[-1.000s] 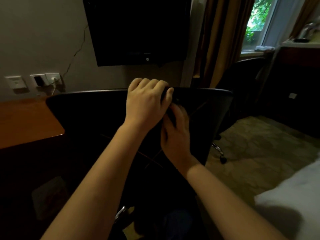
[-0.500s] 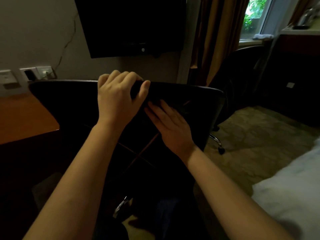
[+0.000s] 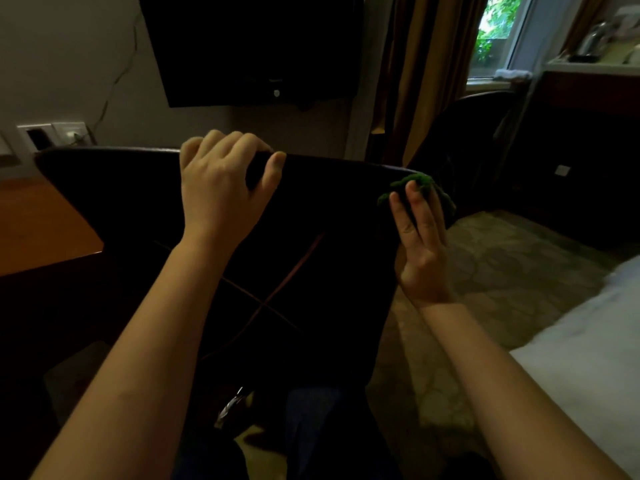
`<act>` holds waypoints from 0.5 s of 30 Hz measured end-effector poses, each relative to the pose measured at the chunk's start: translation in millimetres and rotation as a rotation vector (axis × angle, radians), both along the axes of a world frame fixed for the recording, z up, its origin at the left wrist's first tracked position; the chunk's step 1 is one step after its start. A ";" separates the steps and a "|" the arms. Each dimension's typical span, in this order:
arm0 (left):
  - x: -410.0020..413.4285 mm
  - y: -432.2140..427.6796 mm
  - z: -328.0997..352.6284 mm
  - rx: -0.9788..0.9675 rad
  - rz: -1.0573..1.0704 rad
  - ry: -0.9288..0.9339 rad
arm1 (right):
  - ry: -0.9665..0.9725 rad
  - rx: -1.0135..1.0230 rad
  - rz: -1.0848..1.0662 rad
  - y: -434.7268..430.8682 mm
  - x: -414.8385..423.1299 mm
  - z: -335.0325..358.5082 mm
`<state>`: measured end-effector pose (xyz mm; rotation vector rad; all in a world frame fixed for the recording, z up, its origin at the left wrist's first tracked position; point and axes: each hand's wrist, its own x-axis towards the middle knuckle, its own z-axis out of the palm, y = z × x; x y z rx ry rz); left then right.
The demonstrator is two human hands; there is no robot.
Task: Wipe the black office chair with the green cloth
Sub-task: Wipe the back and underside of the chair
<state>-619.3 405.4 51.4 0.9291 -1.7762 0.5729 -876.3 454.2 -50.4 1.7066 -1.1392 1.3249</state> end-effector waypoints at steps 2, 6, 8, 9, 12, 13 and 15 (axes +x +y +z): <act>-0.1 1.0 0.5 0.025 -0.002 0.004 | -0.014 -0.012 0.023 -1.6 7.1 0.1; 4.1 1.0 0.9 0.047 -0.016 -0.005 | -0.069 -0.027 0.012 -1.2 28.5 2.0; 4.8 0.4 1.4 0.048 -0.020 0.000 | -0.067 -0.020 -0.003 -2.2 36.7 0.9; 4.6 0.1 1.6 0.046 -0.018 0.005 | -0.054 -0.008 -0.007 -3.8 40.8 -0.5; 2.7 0.6 0.8 0.046 -0.004 0.020 | 0.065 0.032 0.005 -11.4 56.6 -6.6; 1.5 1.2 0.6 0.046 0.000 0.019 | 0.118 0.048 0.019 -14.4 62.9 -8.7; 0.1 2.2 1.2 0.050 0.000 0.011 | 0.182 0.085 0.044 -19.7 76.3 -11.8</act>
